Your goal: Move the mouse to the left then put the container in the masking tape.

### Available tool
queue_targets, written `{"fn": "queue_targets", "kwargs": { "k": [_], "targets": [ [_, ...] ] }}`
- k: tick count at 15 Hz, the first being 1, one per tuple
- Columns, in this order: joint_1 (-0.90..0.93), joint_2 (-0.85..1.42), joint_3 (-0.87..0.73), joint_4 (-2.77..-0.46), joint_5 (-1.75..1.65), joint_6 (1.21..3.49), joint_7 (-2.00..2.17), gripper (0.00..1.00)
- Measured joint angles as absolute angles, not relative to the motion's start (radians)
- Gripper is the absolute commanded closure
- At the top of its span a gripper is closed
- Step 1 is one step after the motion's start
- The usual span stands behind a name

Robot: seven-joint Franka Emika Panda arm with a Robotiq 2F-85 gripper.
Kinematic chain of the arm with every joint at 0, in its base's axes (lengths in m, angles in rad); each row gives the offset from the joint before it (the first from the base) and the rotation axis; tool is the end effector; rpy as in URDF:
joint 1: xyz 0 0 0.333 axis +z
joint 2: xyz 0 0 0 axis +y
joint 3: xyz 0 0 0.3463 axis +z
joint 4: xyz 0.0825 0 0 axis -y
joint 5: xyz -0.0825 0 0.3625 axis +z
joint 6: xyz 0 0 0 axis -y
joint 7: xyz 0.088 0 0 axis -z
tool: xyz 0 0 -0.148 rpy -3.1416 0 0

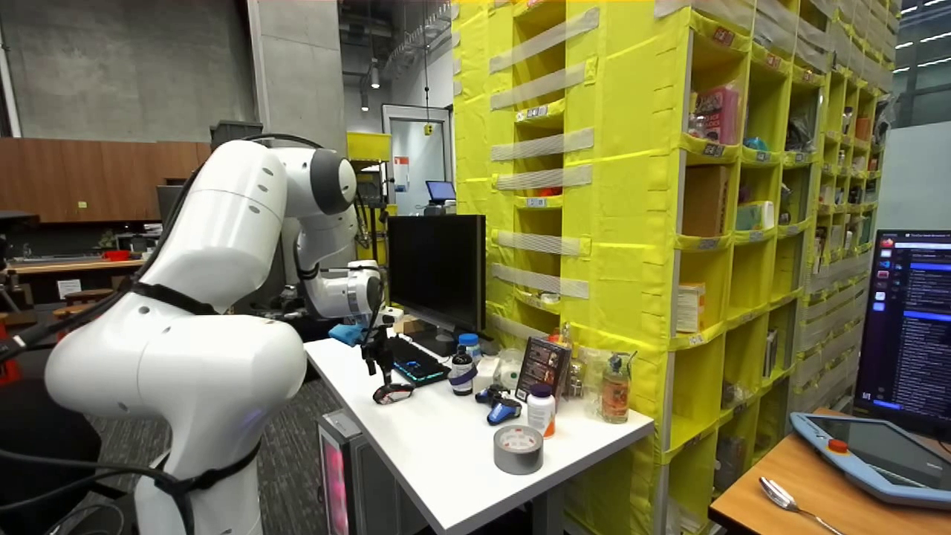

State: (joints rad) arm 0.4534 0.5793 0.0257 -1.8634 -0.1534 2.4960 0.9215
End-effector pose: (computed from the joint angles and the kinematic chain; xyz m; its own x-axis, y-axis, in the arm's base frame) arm 0.5794 0.2966 0.2103 0.9428 -0.3190 0.0969 -0.3216 -0.9468 0.0119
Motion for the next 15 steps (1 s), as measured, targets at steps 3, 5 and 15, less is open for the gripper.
{"fn": "queue_targets", "kwargs": {
  "k": [3,5,15],
  "targets": [
    [0.453,0.597,0.026,-1.863,-0.152,2.492,0.931,0.00],
    [0.449,0.613,0.022,-1.865,-0.152,2.487,0.936,0.00],
    [0.425,0.629,0.009,-1.877,-0.151,2.486,0.951,0.58]
  ]
}}
